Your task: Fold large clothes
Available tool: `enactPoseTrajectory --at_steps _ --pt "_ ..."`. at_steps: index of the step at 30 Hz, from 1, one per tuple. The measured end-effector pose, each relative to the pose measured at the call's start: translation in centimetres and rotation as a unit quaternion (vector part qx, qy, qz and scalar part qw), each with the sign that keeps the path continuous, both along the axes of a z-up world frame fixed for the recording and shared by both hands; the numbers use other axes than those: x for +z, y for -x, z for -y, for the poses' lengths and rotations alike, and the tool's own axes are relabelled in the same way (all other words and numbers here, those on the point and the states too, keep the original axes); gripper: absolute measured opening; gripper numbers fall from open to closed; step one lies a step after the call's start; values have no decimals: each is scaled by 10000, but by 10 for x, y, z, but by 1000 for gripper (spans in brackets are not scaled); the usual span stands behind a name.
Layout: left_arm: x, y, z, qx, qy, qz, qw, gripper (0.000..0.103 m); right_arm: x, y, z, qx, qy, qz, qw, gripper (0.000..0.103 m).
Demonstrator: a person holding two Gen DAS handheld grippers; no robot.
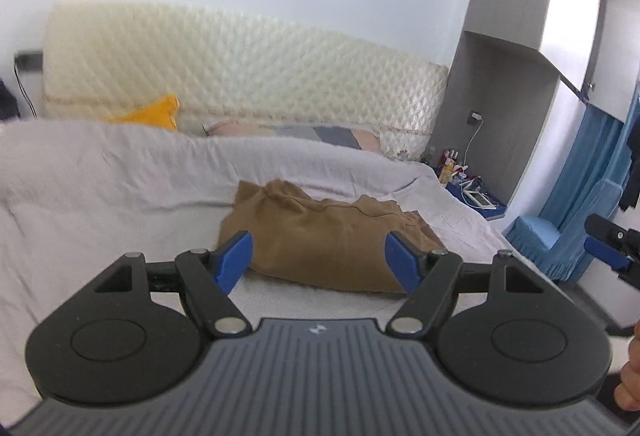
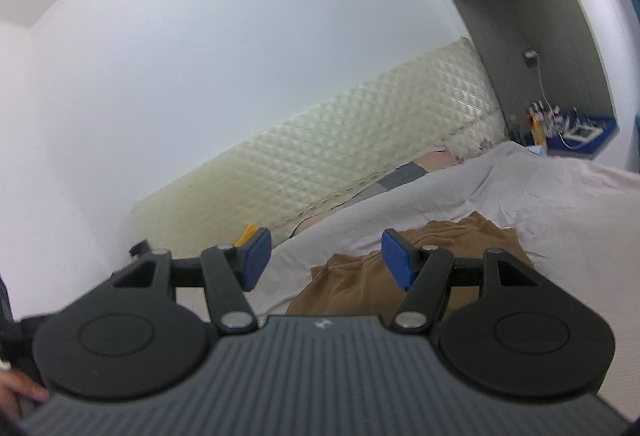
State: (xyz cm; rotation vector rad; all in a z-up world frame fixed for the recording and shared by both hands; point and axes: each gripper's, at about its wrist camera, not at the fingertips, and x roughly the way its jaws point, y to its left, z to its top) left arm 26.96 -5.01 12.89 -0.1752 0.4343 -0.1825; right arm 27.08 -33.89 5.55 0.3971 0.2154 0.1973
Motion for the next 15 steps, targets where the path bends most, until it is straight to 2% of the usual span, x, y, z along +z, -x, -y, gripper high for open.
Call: enactPoseTrajectory --at_steps 7,12,15 --pt "10 94 -1 -112 -158 321 9993 78 8 72 -36 179 662 156 9975 65" --pt "1 149 -3 -205 -314 542 9978 78 1 118 -65 84 1262 231 9917 65" --pt "-10 173 -4 -266 -301 571 9976 78 -12 134 -73 118 1256 155 9919 65"
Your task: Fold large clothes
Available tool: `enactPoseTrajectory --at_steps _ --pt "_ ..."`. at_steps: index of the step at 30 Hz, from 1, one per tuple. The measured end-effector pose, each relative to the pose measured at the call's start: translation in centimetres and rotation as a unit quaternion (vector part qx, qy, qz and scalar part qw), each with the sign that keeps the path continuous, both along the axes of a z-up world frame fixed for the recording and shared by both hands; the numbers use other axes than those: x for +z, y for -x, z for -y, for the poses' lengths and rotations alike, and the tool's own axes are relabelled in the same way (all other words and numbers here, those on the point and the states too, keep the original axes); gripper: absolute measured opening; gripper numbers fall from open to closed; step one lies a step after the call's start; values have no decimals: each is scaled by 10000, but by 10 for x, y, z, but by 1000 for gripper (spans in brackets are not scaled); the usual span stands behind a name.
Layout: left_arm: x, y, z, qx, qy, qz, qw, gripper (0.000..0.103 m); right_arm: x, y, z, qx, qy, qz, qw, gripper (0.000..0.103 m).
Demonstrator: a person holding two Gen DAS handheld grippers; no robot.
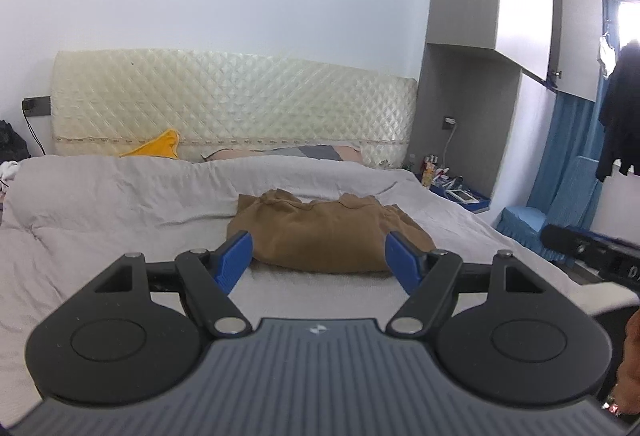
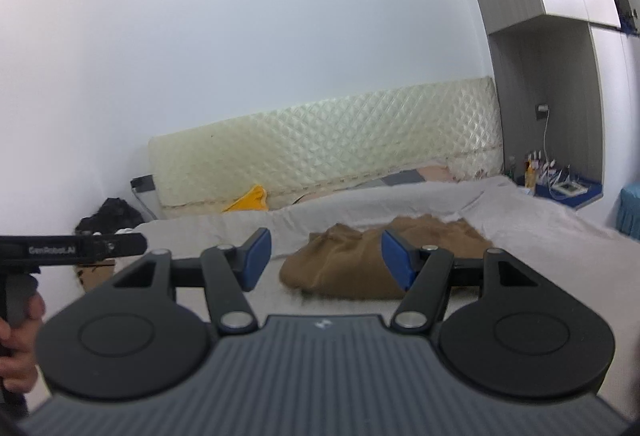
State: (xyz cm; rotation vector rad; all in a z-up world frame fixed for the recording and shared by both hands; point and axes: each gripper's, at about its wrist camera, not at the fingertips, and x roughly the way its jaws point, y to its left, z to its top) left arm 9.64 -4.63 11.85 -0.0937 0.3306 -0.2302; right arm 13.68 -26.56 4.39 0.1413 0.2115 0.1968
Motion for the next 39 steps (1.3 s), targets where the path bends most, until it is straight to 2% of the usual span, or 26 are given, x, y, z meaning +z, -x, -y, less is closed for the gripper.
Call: enactPoseTrajectory --at_steps 7,11,16,26,39 --pt "-37 22 -1 -2 -13 -25 10000 78 -41 9 -9 -102 74 -142 9998 65" --pt "-67 11 -4 30 45 -210 9998 78 -69 -2 -10 -232 172 -185 9994 65" --pt "-100 -13 -6 106 118 -416 9990 78 -101 -20 -8 -322 246 -447 9982 65" --pt "-125 -41 -1 170 50 -461 9988 78 -132 -38 -2 -591 359 -625 9956 65" --pt "-143 -55 19 75 -49 -594 9982 78 -140 -39 3 -618 308 -692 9952 65"
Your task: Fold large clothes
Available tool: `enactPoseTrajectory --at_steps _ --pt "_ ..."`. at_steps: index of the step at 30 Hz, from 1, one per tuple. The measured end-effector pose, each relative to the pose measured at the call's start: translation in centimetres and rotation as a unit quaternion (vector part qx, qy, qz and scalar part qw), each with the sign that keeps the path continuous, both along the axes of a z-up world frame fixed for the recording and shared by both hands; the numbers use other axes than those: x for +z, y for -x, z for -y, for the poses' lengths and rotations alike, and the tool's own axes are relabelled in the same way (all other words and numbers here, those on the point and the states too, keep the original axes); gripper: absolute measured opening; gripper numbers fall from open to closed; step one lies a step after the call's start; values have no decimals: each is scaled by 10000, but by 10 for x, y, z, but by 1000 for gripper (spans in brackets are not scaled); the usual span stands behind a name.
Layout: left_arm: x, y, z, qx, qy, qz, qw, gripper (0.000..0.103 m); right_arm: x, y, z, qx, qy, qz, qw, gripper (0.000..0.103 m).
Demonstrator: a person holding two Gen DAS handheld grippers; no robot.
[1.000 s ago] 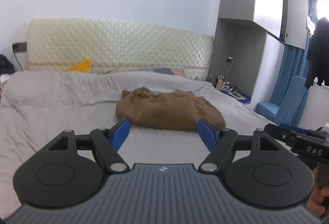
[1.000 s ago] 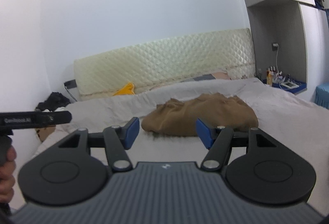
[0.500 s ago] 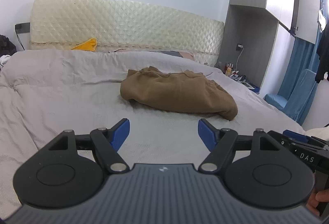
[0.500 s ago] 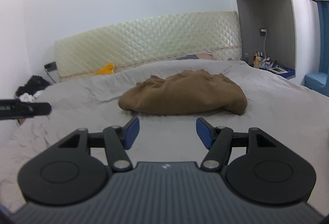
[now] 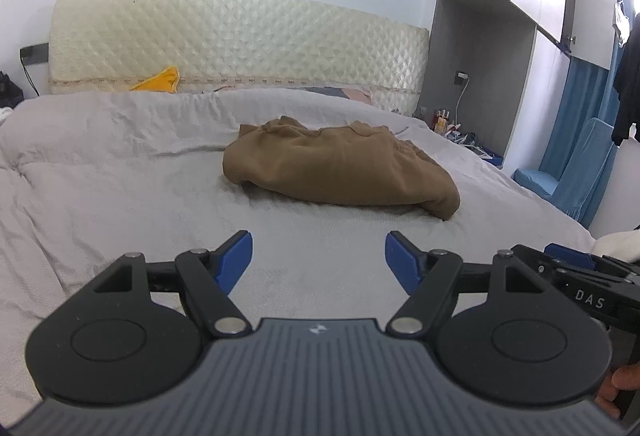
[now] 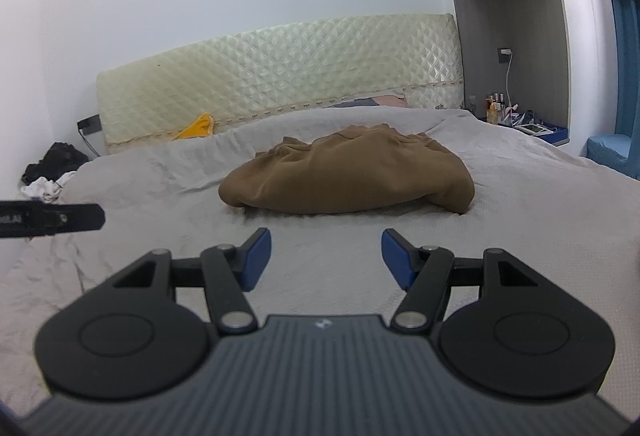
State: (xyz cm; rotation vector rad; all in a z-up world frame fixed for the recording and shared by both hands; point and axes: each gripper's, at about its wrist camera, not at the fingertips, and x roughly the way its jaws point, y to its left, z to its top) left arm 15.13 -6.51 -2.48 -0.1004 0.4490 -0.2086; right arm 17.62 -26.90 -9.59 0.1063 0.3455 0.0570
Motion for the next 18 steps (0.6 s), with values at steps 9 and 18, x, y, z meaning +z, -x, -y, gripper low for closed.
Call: enactPoseTrajectory --at_steps 9,18 --pt "-6 -10 -4 55 265 -194 9994 83 0 -5 -1 -25 47 -93 9999 65" --pt "-3 -12 -7 224 114 -130 9996 99 -1 -7 1 -189 42 -63 9998 97"
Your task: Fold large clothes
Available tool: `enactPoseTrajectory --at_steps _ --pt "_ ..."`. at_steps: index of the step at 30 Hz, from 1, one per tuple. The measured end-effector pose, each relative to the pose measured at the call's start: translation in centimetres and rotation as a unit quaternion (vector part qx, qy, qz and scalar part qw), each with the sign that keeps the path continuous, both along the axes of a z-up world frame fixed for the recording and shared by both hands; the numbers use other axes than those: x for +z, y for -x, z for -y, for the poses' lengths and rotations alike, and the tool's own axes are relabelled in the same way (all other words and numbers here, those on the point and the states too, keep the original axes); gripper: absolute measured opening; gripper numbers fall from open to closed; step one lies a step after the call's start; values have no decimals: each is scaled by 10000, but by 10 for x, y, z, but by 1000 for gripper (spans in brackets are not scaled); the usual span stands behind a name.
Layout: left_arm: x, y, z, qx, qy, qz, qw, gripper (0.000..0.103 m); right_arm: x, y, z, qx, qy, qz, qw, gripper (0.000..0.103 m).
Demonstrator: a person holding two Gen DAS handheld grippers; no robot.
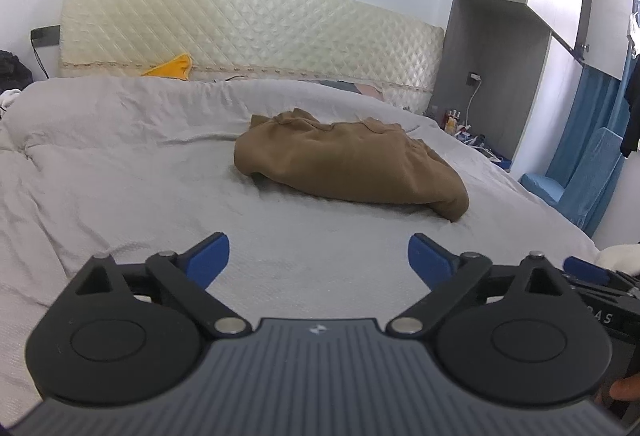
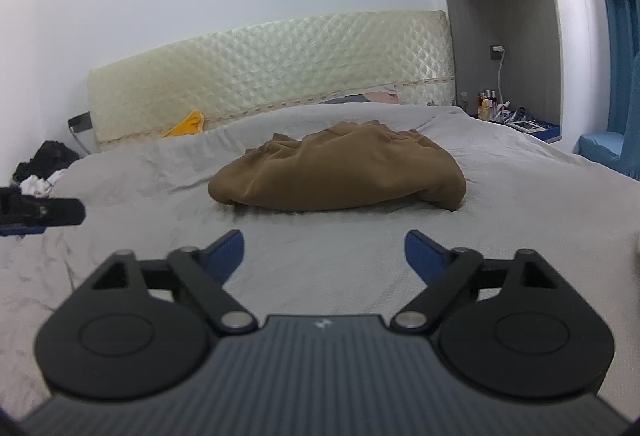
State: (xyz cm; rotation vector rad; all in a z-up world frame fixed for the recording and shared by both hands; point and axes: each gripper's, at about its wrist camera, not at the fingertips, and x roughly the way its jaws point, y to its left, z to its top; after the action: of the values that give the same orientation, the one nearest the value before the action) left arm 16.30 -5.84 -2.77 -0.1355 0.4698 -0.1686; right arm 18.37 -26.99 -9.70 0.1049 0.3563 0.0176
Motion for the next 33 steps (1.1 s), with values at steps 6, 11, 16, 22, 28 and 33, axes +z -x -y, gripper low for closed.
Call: enactPoseTrajectory --at_steps 6,11,16,22,28,33 --pt "1 3 -1 -32 60 14 10000 100 -2 2 -1 -139 110 -1 9998 103" --pt "2 5 3 4 -19 19 10000 101 -2 2 -2 -153 123 18 9998 103" --pt "0 2 5 31 -57 -88 9999 101 -3 3 -3 -155 129 34 9998 103" --pt "-3 1 8 -21 -30 -154 9999 102 -4 4 -6 -174 188 66 9997 103" --pt "-3 3 8 -19 9 -120 9999 102 -4 6 -7 -191 188 71 9996 103" --pt "-5 2 7 -19 2 -101 9999 102 -5 7 -7 -196 204 76 9996 103"
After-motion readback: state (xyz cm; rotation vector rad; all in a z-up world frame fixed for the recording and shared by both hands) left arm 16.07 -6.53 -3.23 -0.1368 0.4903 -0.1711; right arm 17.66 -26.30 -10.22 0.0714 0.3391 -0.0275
